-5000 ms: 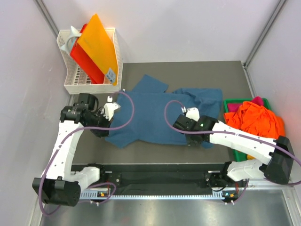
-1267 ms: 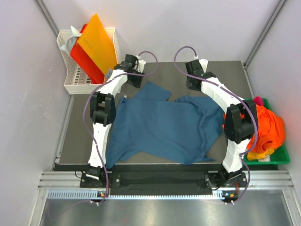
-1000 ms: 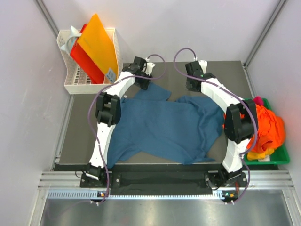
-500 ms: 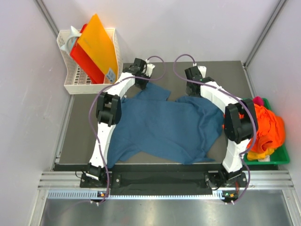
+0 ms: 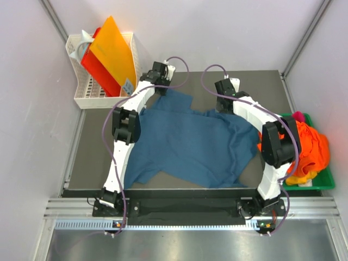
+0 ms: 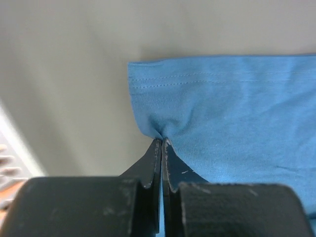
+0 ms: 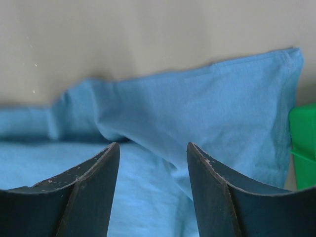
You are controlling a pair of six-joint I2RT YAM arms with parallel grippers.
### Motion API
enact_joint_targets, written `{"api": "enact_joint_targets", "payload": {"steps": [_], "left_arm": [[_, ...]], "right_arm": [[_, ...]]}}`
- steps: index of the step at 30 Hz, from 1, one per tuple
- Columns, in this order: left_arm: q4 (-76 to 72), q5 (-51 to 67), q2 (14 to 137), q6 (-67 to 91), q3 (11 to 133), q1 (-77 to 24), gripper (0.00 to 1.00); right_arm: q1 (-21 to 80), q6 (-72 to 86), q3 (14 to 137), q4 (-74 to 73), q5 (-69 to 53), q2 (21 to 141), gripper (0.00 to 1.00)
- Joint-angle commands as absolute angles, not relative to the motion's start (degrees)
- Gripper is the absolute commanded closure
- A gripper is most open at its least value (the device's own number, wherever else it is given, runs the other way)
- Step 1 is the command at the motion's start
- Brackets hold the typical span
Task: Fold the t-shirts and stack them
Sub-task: Flatten out the tshirt
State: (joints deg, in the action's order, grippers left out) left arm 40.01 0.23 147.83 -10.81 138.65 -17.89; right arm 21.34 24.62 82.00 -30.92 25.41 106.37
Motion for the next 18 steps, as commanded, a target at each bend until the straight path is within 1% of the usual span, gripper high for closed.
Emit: {"api": "enact_joint_targets", "payload": {"steps": [1, 8, 12, 16, 18], "left_arm": [[31.65, -7.46, 147.39, -11.86, 143.61, -16.7, 1.0], [23.39, -16.78, 148.44, -14.32, 144.05, -16.61, 1.0], [20.75, -20.29, 150.38, -17.3, 144.84, -16.61, 1.0], [17.5, -27.48, 151.87, -20.04, 144.84, -16.18, 1.0], [16.61, -28.73, 151.88, -20.22, 144.84, -15.65, 1.0]], "right_arm": [[20.92, 25.05, 81.3, -29.0, 26.19, 102.39, 0.43], [20.74, 25.49, 80.16, -28.04, 26.46, 101.6, 0.43], [20.74, 25.75, 79.63, -27.42, 26.54, 101.08, 0.43], [20.74, 25.93, 78.14, -26.9, 27.68, 99.76, 0.43], [20.74, 26.1, 77.26, -25.93, 29.0, 98.27, 0.41]]}}
